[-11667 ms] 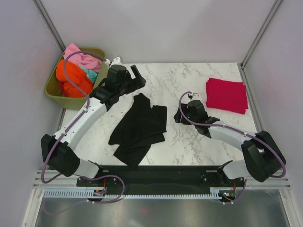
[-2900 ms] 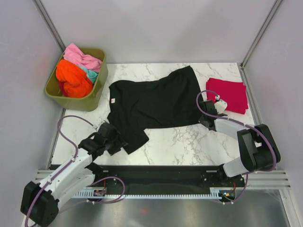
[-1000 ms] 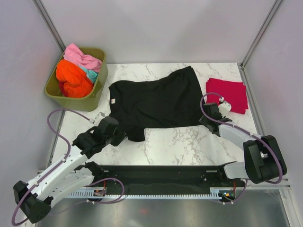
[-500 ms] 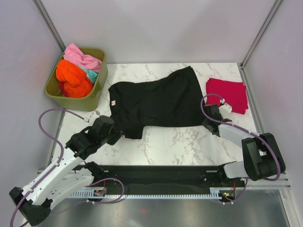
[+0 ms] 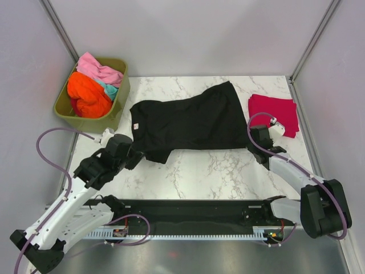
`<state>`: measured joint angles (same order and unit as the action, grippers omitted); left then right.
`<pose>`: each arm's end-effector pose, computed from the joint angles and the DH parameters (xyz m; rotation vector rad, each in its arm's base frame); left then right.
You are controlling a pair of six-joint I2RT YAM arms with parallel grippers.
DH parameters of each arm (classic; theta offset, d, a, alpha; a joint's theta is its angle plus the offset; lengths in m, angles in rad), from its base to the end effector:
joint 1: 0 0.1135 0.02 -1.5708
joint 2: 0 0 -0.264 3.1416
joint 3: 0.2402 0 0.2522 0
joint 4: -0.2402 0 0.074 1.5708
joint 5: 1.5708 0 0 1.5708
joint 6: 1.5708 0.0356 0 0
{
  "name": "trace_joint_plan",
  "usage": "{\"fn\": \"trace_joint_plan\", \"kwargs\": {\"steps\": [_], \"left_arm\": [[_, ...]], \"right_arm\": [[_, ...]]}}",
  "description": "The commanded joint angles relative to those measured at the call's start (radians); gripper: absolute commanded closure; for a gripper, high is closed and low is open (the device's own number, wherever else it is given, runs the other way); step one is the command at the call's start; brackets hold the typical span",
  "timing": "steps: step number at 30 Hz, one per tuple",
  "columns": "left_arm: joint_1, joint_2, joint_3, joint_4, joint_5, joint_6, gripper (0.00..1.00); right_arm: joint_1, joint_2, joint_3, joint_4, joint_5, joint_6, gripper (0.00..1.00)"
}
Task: Fold and stack the t-shirts
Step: Flatten the tshirt out
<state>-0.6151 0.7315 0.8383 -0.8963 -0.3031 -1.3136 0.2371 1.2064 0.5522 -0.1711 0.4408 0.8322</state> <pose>0.1178 -0.0702 0.2990 -0.9597 2.1958 -0.6011 0.2260 0.0390 0.1807 0.8628 2.1295 0.0148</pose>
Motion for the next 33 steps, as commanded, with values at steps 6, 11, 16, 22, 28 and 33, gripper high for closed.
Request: {"fn": "trace_joint_plan", "kwargs": {"steps": [6, 11, 16, 22, 28, 33], "left_arm": [[0.259, 0.257, 0.333, -0.001, 0.023, 0.197, 0.98], [0.399, 0.423, 0.554, 0.023, 0.134, 0.258, 0.98], [0.433, 0.551, 0.709, 0.048, 0.182, 0.24, 0.98], [0.466, 0.663, 0.913, 0.04, 0.265, 0.257, 0.98], [0.474, 0.539, 0.964, 0.028, 0.207, 0.26, 0.98], [0.474, 0.341, 0.966, 0.028, 0.16, 0.28, 0.98]], "right_arm": [[-0.005, 0.019, 0.215, -0.041, -0.077, -0.054, 1.0], [-0.005, 0.091, 0.385, -0.038, -0.2, -0.067, 1.0], [-0.005, 0.171, 0.524, -0.041, -0.24, -0.07, 1.0], [-0.005, 0.216, 0.664, -0.045, -0.319, -0.114, 1.0], [-0.005, 0.072, 0.706, -0.059, -0.369, -0.162, 1.0], [-0.007, -0.142, 0.721, -0.093, -0.381, -0.156, 1.0]]}}
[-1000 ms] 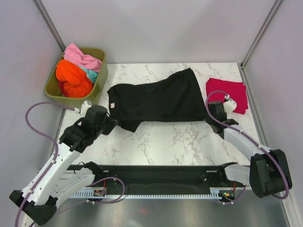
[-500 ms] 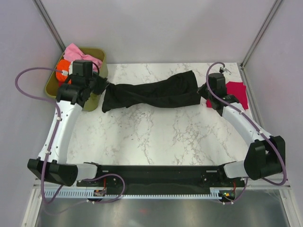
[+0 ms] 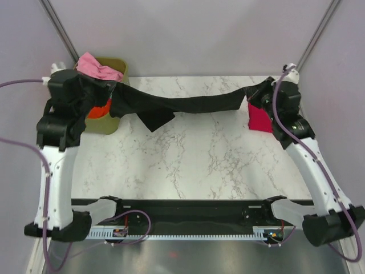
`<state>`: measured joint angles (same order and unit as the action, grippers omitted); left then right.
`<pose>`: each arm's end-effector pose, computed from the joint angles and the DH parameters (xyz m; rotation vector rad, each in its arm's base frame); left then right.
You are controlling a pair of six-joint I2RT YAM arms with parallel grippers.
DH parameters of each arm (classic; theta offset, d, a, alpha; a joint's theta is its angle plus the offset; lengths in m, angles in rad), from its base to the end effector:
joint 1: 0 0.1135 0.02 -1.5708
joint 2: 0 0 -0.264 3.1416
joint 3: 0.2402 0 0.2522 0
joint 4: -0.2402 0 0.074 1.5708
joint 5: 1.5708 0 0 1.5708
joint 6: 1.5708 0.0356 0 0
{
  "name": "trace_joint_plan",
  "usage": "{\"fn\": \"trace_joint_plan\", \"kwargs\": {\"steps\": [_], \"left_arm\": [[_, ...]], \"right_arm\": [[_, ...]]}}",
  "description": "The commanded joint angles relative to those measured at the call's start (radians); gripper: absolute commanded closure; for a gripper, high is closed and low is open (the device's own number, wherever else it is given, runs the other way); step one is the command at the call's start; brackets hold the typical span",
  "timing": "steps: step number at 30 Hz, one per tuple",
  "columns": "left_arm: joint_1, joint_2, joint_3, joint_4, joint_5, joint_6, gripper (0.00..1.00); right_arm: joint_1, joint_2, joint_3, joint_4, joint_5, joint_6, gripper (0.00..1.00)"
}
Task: Fold and stack the t-shirts
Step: Flatten the tshirt out
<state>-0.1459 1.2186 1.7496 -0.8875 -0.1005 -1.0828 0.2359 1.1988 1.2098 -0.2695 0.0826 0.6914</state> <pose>0.2106 -0.0273 0.4989 -0.9619 1.7468 -0.7161 0.2673 0.0612 0.3941 0.4792 1.8046 0.5736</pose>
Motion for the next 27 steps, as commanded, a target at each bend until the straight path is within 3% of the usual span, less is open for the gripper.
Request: {"fn": "trace_joint_plan", "kwargs": {"steps": [1, 4, 10, 16, 23, 27], "left_arm": [[0.005, -0.178, 0.065, 0.019, -0.05, 0.053, 0.98], [0.005, -0.263, 0.093, 0.019, -0.065, 0.061, 0.98], [0.005, -0.284, 0.254, 0.007, -0.061, 0.061, 0.98], [0.003, -0.076, 0.494, -0.07, -0.059, 0.04, 0.98], [0.005, 0.076, 0.435, -0.036, -0.065, 0.006, 0.98], [0.006, 0.137, 0.324, 0.099, -0.064, 0.007, 0.98]], "right_arm": [[-0.004, -0.16, 0.098, -0.01, -0.026, -0.016, 1.0], [-0.004, -0.261, 0.18, -0.068, -0.024, -0.021, 1.0], [-0.004, -0.38, 0.336, -0.126, 0.031, -0.024, 1.0], [-0.004, -0.297, 0.438, -0.181, 0.132, -0.03, 1.0], [-0.006, -0.138, 0.367, -0.159, 0.204, 0.019, 1.0], [-0.006, -0.026, 0.355, -0.105, 0.166, 0.03, 1.0]]}}
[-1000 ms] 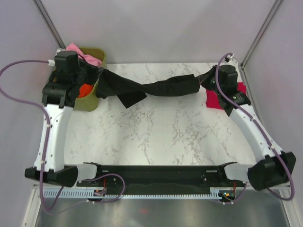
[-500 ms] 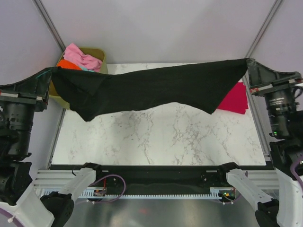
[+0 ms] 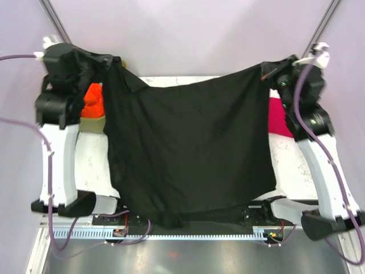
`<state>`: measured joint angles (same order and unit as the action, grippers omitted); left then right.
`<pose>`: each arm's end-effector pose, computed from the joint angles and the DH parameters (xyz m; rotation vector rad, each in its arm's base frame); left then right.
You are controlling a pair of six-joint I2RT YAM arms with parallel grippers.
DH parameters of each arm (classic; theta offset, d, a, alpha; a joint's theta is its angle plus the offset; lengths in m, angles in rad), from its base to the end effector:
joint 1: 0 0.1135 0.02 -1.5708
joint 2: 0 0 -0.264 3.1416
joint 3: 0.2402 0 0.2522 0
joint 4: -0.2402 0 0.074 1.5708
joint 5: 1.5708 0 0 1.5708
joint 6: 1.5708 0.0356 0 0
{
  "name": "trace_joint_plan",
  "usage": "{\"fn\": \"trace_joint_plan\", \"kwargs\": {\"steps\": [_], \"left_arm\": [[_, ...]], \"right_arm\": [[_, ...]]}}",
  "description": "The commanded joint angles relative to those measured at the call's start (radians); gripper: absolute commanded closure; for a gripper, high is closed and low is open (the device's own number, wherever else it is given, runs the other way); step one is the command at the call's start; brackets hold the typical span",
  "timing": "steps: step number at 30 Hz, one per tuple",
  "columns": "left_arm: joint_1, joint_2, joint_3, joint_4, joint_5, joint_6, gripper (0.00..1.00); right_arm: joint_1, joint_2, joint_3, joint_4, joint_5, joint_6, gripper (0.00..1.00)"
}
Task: Fold and stack the t-shirts
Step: Flatten the tshirt out
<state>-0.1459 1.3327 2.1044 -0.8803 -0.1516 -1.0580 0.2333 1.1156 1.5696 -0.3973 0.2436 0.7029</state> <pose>0.1987 -0.0238 0.5720 -0.8700 1.5053 -0.7724 0.2025 0.0393 0.5181 0.5486 1.4414 0.5633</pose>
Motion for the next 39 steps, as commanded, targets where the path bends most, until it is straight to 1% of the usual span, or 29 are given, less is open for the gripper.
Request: {"fn": "trace_joint_plan", "kwargs": {"steps": [1, 3, 4, 5, 6, 7, 8, 9, 10, 11, 12, 13, 14, 15, 16, 18, 19, 21, 24, 25, 26, 27, 28, 29, 30, 32, 36, 38, 39], "left_arm": [[0.008, 0.049, -0.012, 0.093, -0.009, -0.014, 0.98], [0.037, 0.123, 0.05, 0.093, 0.047, -0.017, 0.98], [0.048, 0.207, 0.136, 0.095, 0.075, -0.025, 0.98], [0.072, 0.245, 0.181, 0.096, 0.137, -0.036, 0.98], [0.083, 0.284, 0.233, 0.101, 0.174, -0.039, 0.98], [0.094, 0.331, 0.352, 0.11, 0.208, -0.04, 0.98], [0.104, 0.392, 0.405, 0.151, 0.265, -0.031, 0.98], [0.106, 0.414, 0.452, 0.174, 0.277, -0.025, 0.98], [0.106, 0.419, 0.479, 0.222, 0.291, 0.002, 0.98], [0.106, 0.392, 0.461, 0.325, 0.319, 0.01, 0.98], [0.105, 0.372, 0.436, 0.366, 0.313, 0.01, 0.98], [0.104, 0.352, 0.371, 0.413, 0.311, 0.019, 0.98], [0.104, 0.333, 0.349, 0.475, 0.308, 0.023, 0.98], [0.104, 0.33, 0.344, 0.483, 0.301, 0.024, 0.98], [0.106, 0.342, 0.365, 0.492, 0.297, 0.041, 0.98], [0.106, 0.374, 0.397, 0.523, 0.317, 0.053, 0.98], [0.106, 0.426, 0.439, 0.54, 0.337, 0.085, 0.98], [0.106, 0.47, 0.434, 0.584, 0.38, 0.096, 0.98], [0.103, 0.537, 0.356, 0.622, 0.441, 0.128, 0.98], [0.101, 0.557, 0.3, 0.633, 0.458, 0.147, 0.98], [0.098, 0.556, 0.258, 0.644, 0.475, 0.161, 0.98], [0.092, 0.548, 0.139, 0.661, 0.472, 0.176, 0.98], [0.086, 0.53, 0.064, 0.709, 0.463, 0.196, 0.98], [0.085, 0.478, -0.023, 0.757, 0.446, 0.196, 0.98], [0.083, 0.441, -0.207, 0.806, 0.439, 0.194, 0.98], [0.083, 0.352, -0.358, 0.912, 0.403, 0.184, 0.98], [0.083, 0.24, -0.636, 0.919, 0.363, 0.193, 0.98], [0.082, 0.182, -0.729, 0.92, 0.343, 0.187, 0.98], [0.081, 0.124, -0.827, 0.92, 0.34, 0.184, 0.98]], "right_arm": [[-0.005, 0.085, 0.004, 0.032, -0.009, 0.024, 1.0], [-0.015, 0.173, 0.035, 0.055, -0.064, 0.05, 1.0], [-0.023, 0.206, 0.087, 0.057, -0.093, 0.062, 1.0], [-0.052, 0.275, 0.119, 0.067, -0.131, 0.079, 1.0], [-0.072, 0.311, 0.156, 0.072, -0.232, 0.119, 1.0], [-0.092, 0.344, 0.24, 0.075, -0.277, 0.135, 1.0], [-0.123, 0.399, 0.28, 0.084, -0.309, 0.151, 1.0], [-0.13, 0.42, 0.32, 0.09, -0.346, 0.164, 1.0], [-0.14, 0.437, 0.398, 0.098, -0.352, 0.161, 1.0], [-0.143, 0.472, 0.436, 0.097, -0.356, 0.158, 1.0], [-0.149, 0.487, 0.47, 0.1, -0.36, 0.156, 1.0], [-0.16, 0.506, 0.531, 0.1, -0.397, 0.171, 1.0], [-0.195, 0.544, 0.558, 0.103, -0.423, 0.185, 1.0], [-0.212, 0.564, 0.581, 0.107, -0.447, 0.21, 1.0], [-0.225, 0.581, 0.608, 0.11, -0.486, 0.237, 1.0], [-0.23, 0.619, 0.618, 0.123, -0.501, 0.247, 1.0], [-0.229, 0.628, 0.604, 0.127, -0.504, 0.247, 1.0], [-0.23, 0.653, 0.572, 0.15, -0.515, 0.245, 1.0], [-0.229, 0.661, 0.42, 0.244, -0.527, 0.26, 1.0], [-0.23, 0.661, 0.333, 0.273, -0.53, 0.262, 1.0], [-0.23, 0.667, 0.298, 0.306, -0.532, 0.262, 1.0], [-0.229, 0.667, 0.227, 0.319, -0.53, 0.26, 1.0], [-0.229, 0.668, 0.19, 0.349, -0.532, 0.259, 1.0], [-0.254, 0.667, 0.155, 0.365, -0.535, 0.256, 1.0], [-0.256, 0.665, 0.085, 0.376, -0.535, 0.248, 1.0], [-0.258, 0.653, 0.015, 0.391, -0.538, 0.236, 1.0], [-0.256, 0.61, -0.191, 0.428, -0.547, 0.193, 1.0], [-0.258, 0.572, -0.267, 0.439, -0.55, 0.167, 1.0], [-0.256, 0.56, -0.337, 0.439, -0.552, 0.153, 1.0]]}}
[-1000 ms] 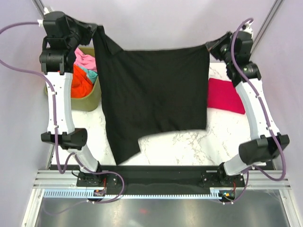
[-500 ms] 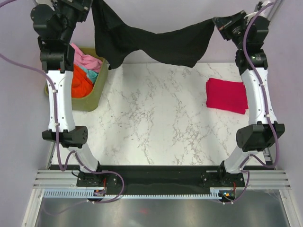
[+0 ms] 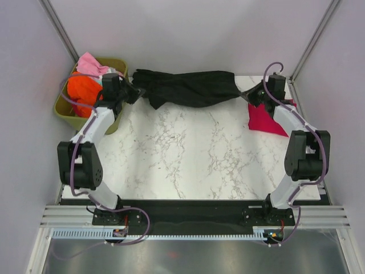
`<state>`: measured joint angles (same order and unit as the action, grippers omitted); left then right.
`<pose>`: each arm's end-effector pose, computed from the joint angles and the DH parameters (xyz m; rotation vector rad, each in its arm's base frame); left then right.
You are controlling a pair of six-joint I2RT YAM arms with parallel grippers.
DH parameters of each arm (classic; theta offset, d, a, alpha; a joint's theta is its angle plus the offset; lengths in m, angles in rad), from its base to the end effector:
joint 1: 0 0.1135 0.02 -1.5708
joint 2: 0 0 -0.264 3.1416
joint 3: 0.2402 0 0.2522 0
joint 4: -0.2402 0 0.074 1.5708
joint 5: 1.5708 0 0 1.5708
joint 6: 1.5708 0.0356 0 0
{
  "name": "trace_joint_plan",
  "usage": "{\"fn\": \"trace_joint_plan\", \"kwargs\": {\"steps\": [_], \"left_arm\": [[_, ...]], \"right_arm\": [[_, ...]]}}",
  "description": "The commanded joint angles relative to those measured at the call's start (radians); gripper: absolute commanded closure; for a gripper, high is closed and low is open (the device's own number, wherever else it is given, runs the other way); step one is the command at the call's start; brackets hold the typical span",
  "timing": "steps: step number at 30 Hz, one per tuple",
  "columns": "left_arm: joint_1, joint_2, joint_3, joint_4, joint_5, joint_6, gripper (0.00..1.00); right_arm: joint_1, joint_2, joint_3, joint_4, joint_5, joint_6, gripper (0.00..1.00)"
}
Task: Fold and stack the t-shirts
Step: Flatten the tshirt out
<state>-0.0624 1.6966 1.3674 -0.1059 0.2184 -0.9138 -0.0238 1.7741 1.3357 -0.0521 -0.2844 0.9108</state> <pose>0.4017 -0.0328 0.3072 -0.7306 1.9655 -0.8284 0.4161 0.0001 0.2714 0.8000 1.9934 0.8274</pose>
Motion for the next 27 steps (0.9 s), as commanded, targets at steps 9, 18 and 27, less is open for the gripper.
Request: {"fn": "trace_joint_plan", "kwargs": {"steps": [9, 18, 27], "left_arm": [[-0.024, -0.566, -0.644, 0.164, -0.146, -0.006, 0.98], [-0.024, -1.051, -0.749, -0.3, -0.289, -0.074, 0.98], [-0.024, -1.328, -0.769, -0.646, -0.336, -0.105, 0.98]], "right_arm": [[0.002, -0.258, -0.479, 0.08, -0.002, -0.208, 1.0], [0.007, -0.53, -0.751, 0.025, 0.068, -0.286, 1.0], [0.016, -0.754, -0.917, -0.078, 0.151, -0.276, 1.0]]}}
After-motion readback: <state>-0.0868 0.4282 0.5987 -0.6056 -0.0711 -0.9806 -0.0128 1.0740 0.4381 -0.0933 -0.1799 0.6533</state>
